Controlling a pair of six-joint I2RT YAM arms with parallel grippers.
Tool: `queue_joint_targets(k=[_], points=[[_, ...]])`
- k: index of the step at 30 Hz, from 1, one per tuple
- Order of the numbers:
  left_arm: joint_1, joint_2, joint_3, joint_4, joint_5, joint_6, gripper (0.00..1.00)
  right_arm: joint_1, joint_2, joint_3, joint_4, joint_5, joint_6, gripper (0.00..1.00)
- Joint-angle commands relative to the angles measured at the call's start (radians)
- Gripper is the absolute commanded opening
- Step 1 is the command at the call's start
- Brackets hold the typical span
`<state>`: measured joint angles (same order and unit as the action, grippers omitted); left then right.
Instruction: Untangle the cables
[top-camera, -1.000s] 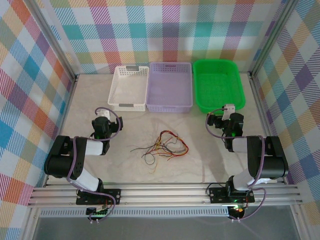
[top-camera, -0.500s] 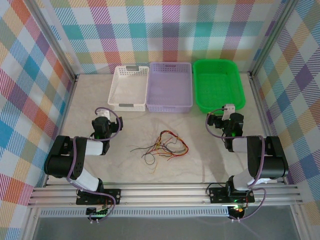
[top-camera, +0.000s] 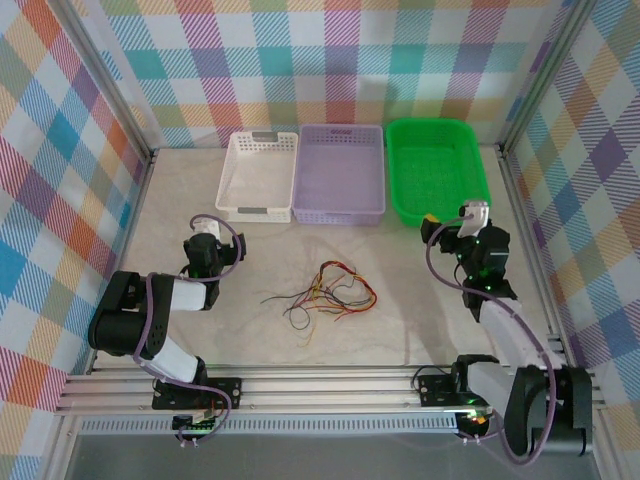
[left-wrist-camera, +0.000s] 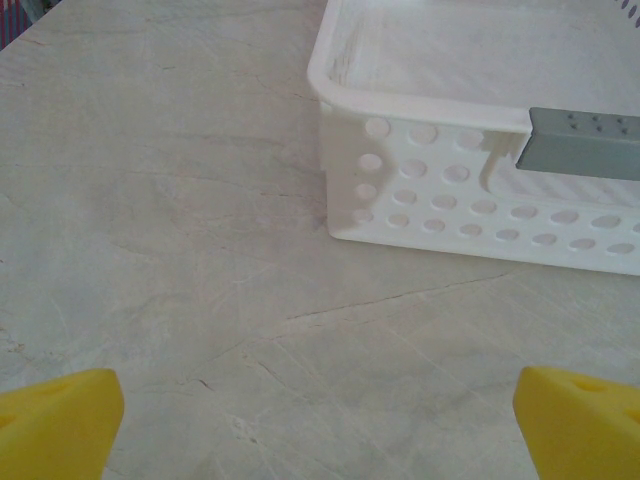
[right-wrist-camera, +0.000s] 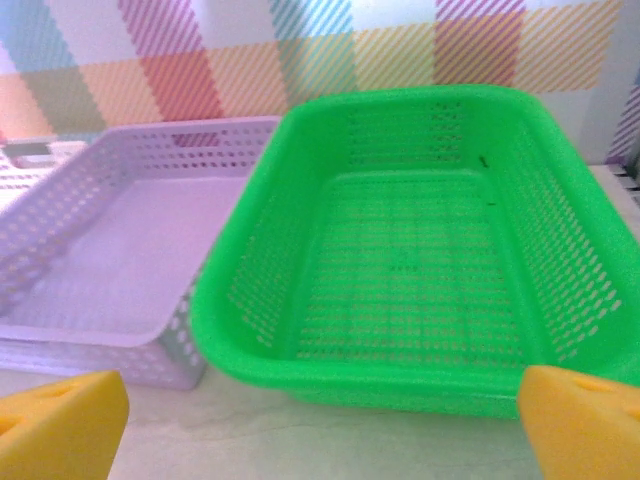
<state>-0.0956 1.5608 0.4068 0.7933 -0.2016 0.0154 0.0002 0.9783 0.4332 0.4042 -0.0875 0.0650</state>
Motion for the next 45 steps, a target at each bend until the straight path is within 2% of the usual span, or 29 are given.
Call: queue_joint_targets(k=[1,5,8,9,11,14,20,26,38,45], points=[[0.010,0.001,0.000,0.035,0.002,-0.009,1.00,0.003,-0.080,0.033,-0.126,-0.094,0.090,1.00],[0.009,0.001,0.000,0.035,0.002,-0.009,1.00,0.003,-0.140,0.109,-0.292,-0.038,0.270,1.00],[0.009,0.001,0.000,0.035,0.002,-0.009,1.00,0.002,-0.137,0.165,-0.337,-0.224,0.313,1.00],[0.009,0.001,0.000,0.035,0.002,-0.009,1.00,0.002,-0.129,0.187,-0.362,-0.251,0.388,1.00],[0.010,0.001,0.001,0.036,0.000,-0.009,1.00,0.003,-0.113,0.231,-0.407,-0.369,0.420,1.00],[0.010,0.001,0.000,0.035,0.001,-0.008,1.00,0.003,-0.100,0.278,-0.522,-0.404,0.472,1.00],[0.009,0.001,0.000,0.035,0.001,-0.009,1.00,0.004,-0.093,0.232,-0.481,-0.548,0.451,1.00],[0.009,0.001,0.001,0.035,0.001,-0.009,1.00,0.033,-0.083,0.225,-0.568,-0.489,0.404,1.00],[0.010,0.001,0.000,0.035,0.002,-0.008,1.00,0.362,0.033,0.155,-0.648,-0.158,0.356,1.00],[0.008,0.001,0.000,0.035,0.001,-0.008,1.00,0.479,0.085,0.101,-0.652,-0.039,0.413,0.98]])
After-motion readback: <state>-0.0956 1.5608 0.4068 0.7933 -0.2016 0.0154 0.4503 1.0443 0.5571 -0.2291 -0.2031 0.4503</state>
